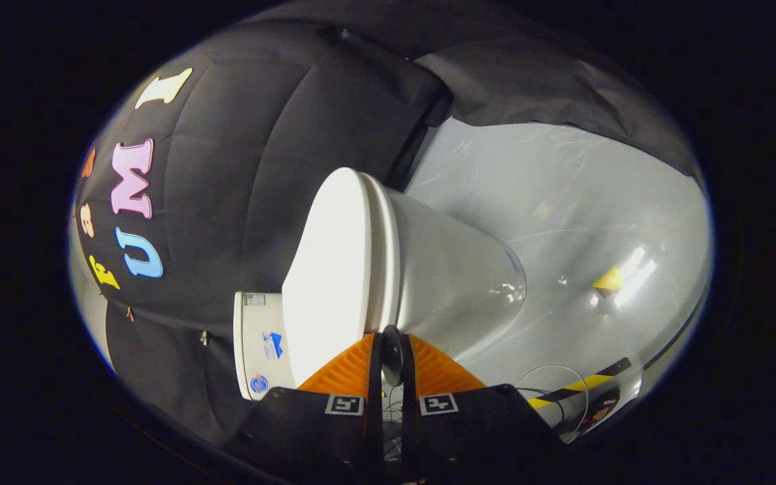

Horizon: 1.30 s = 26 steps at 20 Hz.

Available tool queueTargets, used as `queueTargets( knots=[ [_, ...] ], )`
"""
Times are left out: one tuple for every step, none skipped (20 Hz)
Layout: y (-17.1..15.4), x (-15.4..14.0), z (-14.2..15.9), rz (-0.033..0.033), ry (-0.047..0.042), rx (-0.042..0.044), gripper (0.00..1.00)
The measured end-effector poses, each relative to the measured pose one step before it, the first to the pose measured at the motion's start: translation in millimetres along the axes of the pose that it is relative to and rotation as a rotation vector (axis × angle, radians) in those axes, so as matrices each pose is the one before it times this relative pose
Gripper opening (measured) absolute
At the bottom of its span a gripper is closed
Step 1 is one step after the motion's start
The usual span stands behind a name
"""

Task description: Open the toilet lid.

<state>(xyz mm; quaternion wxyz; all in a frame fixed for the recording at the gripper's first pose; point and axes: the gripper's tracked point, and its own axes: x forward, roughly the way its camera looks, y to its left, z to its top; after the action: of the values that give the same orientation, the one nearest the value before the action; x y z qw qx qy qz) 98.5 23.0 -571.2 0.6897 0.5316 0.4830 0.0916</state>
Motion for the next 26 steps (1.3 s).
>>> queueTargets(
  knots=[
    [0.5, -8.72, -3.86, 0.00428, 0.02316, -0.00551, 0.06],
    [0.52, -0.79, 2.09, -0.00289, -0.01145, -0.02242, 0.06],
    [1.38, -1.57, 0.23, -0.00205, -0.00142, -0.02949, 0.06],
    [2.0, -2.02, 1.27, 0.00352, -0.0079, -0.01863, 0.06],
    [3.31, -1.15, 0.59, 0.00184, -0.00706, -0.01389, 0.06],
    [6.88, -1.77, 1.19, 0.0051, -0.00869, -0.01073, 0.06],
    [9.18, -5.01, -0.33, 0.00921, -0.00699, -0.01954, 0.06],
    [8.4, -3.95, 1.91, 0.0081, -0.00762, -0.02985, 0.06],
    [5.65, -5.12, 1.74, 0.0059, -0.00868, -0.02963, 0.06],
    [6.8, -4.43, 1.42, 0.00272, -0.00904, -0.02813, 0.06],
    [9.56, -4.76, 1.91, -0.00375, -0.01243, -0.02033, 0.06],
    [7.41, -2.66, 2.31, -0.01215, -0.01279, -0.01138, 0.06],
    [6.9, -2.29, 0.04, -0.0205, -0.00915, -0.01028, 0.06],
    [5.87, -1.99, 0.22, -0.02443, -0.00454, -0.01389, 0.06],
    [4.58, -2.68, -1.63, -0.02889, 0.00072, -0.01957, 0.06],
    [4.74, -1.8, 0.75, -0.02558, -0.00838, -0.0222, 0.06],
    [6.24, -2.51, 4.35, -0.01851, -0.00797, -0.02551, 0.06],
    [6.06, -5.19, 1.53, -0.01248, -0.01204, -0.02186, 0.06],
    [13.83, -5.55, 2.33, -0.00811, -0.0148, -0.00862, 0.06],
    [11.51, -5.2, 4.21, -0.0042, -0.0148, -0.0013, 0.06],
    [12.08, -4.62, 0.88, -0.00153, -0.01508, -0.00378, 0.06],
    [11.93, -5.15, 2.67, -0.00044, -0.01412, -0.00876, 0.06],
    [12.92, -6.38, 1.52, -0.0017, -0.01409, -0.01669, 0.06],
    [13.7, -5.53, 2.96, -0.00296, -0.01323, -0.0191, 0.05],
    [14.67, -4.84, 0.8, -0.0034, -0.01526, -0.02617, 0.05],
    [15.03, -4.05, 2.07, -0.00402, -0.014, -0.03111, 0.06]
  ],
)
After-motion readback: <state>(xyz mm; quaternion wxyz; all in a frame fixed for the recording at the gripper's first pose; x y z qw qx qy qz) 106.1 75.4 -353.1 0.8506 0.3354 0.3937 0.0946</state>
